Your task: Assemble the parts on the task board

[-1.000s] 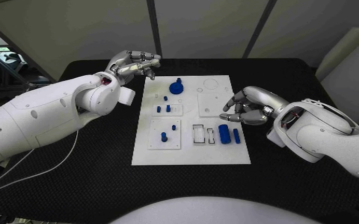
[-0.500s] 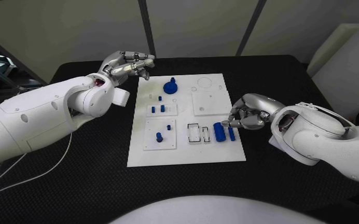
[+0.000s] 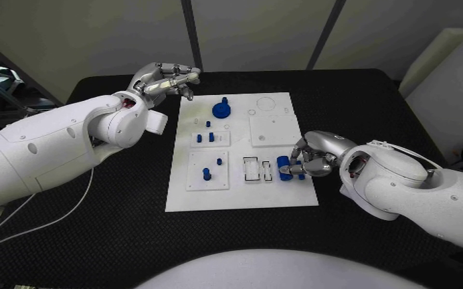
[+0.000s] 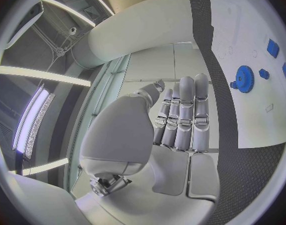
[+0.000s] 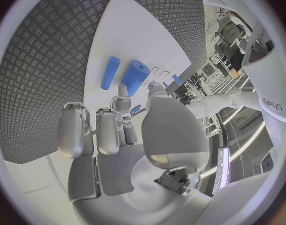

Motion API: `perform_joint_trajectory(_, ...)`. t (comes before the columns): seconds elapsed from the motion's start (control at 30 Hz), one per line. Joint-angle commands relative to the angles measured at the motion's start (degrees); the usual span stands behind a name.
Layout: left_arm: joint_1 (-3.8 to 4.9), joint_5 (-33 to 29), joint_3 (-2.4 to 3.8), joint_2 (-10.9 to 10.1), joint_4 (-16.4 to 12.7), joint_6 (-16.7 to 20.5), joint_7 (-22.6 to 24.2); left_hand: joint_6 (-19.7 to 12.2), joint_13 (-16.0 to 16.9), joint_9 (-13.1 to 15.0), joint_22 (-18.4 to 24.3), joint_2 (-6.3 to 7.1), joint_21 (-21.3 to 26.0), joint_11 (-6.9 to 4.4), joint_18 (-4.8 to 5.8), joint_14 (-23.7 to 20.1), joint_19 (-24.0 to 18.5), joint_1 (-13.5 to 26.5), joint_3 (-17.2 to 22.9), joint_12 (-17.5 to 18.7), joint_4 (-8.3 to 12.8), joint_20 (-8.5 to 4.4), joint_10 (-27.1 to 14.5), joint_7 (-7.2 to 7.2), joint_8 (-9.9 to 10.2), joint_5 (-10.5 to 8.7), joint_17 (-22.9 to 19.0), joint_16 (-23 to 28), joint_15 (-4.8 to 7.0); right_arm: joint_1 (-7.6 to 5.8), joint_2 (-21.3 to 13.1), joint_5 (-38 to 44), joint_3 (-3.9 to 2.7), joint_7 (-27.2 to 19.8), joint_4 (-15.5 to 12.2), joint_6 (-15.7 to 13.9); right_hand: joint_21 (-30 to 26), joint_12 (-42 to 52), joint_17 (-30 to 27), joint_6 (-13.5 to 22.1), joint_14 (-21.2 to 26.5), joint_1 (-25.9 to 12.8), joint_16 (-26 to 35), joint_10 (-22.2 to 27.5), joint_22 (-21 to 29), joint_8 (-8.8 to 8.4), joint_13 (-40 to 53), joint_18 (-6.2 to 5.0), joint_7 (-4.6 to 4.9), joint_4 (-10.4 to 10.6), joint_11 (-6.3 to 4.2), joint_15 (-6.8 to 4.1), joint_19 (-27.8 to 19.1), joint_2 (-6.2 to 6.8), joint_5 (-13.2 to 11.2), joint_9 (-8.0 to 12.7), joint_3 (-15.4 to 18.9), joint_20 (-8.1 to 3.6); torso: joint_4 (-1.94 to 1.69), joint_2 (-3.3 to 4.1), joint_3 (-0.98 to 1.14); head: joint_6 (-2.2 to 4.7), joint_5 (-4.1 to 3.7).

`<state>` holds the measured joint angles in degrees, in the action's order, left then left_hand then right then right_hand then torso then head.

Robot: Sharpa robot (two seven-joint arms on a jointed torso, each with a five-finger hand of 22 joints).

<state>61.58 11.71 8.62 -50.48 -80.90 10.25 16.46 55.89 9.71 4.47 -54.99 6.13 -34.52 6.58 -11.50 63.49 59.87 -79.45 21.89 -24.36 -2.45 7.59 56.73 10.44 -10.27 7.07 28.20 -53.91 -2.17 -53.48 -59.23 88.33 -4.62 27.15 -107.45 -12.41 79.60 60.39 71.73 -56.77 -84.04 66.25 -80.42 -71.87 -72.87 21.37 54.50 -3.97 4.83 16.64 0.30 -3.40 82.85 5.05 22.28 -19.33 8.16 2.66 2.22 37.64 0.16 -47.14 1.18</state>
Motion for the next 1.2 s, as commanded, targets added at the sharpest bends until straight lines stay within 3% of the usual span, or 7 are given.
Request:
perform_joint_trajectory(0.03,0.1,-0.2,0.03,0.0,-0.1,-0.2,0.2,-0.4,0.0,-0.1,0.0,-0.37,0.4,-0.08,1.05,-0.2,0.1,0.2,-0.4,-0.2,-0.1,0.35,-0.4,0.02,-0.2,0.31,-0.1,0.2,-0.03,0.09,0.6,1.7,-0.01,0.7,0.2,0.6,0.3,0.2,0.1,0.5,-2.8,0.5,-0.4,0.4,-0.1,0.27,0.1,0.39,-0.07,0.0,0.07,-0.27,0.3,-0.02,-0.3,-0.2,0.3,-0.1,0.04,0.0,0.04,-0.03,0.01)
perform_joint_trajectory(0.6,0.09,-2.3,0.02,0.0,-0.1,-0.7,-0.2,-0.4,0.1,-0.1,0.1,-0.46,0.5,-0.08,1.05,-0.2,0.2,0.3,-0.5,-0.2,-0.2,0.36,-0.5,0.02,-0.2,0.31,-0.1,0.2,-0.05,0.84,4.5,4.3,0.07,2.2,4.0,3.7,0.3,-0.1,0.3,1.4,-2.8,1.3,-0.4,0.8,-0.1,0.96,0.4,0.4,0.0,0.0,0.13,-0.23,0.3,-0.82,0.2,-1.1,0.4,-0.07,-0.15,0.03,0.0,-0.19,0.28)
perform_joint_trajectory(0.83,0.09,-2.7,0.01,-0.2,-0.2,-0.7,-0.3,-0.4,0.1,-0.1,0.1,-0.46,0.5,-0.08,1.05,-0.2,0.2,0.3,-0.5,-0.2,-0.2,0.36,-0.5,0.02,-0.2,0.31,-0.1,0.2,-0.05,1.41,6.3,5.1,0.12,2.4,5.0,4.6,0.3,-0.1,0.2,1.8,-2.8,2.0,-0.3,0.9,-0.1,1.36,0.8,0.39,0.04,-0.1,0.16,-0.18,0.2,-1.23,0.5,-1.7,0.5,-0.03,0.02,-0.06,-0.02,-0.21,0.6)
perform_joint_trajectory(1.1,0.09,-2.7,0.01,-0.3,-0.4,-0.8,-0.4,-0.4,0.1,-0.1,0.1,-0.46,0.5,-0.08,1.05,-0.2,0.2,0.3,-0.5,-0.2,-0.2,0.36,-0.5,0.02,-0.2,0.31,-0.1,0.2,-0.05,1.6,6.3,5.9,0.13,2.7,4.7,2.6,0.4,0.6,0.6,2.4,-2.9,4.4,-0.5,0.4,-0.4,2.53,2.4,0.43,-0.04,-0.4,0.09,-0.23,0.3,-2.48,2.1,-3.0,0.4,-0.04,0.14,-0.08,0.04,-0.11,0.76)
perform_joint_trajectory(1.2,0.09,-2.8,0.01,-0.3,-0.3,-0.8,-0.4,-0.5,0.1,-0.1,0.1,-0.46,0.5,-0.09,1.04,-0.2,0.2,0.3,-0.5,-0.3,-0.2,0.37,-0.6,0.01,-0.2,0.31,-0.1,0.2,-0.04,1.63,5.6,5.7,0.13,3.1,3.9,-0.3,0.6,1.2,0.9,2.5,-2.9,6.3,-0.6,-0.1,-0.7,3.23,3.5,0.47,-0.18,-0.7,-0.07,-0.39,0.4,-3.07,5.4,-3.8,0.2,-0.17,0.05,-0.08,0.05,0.02,0.61)
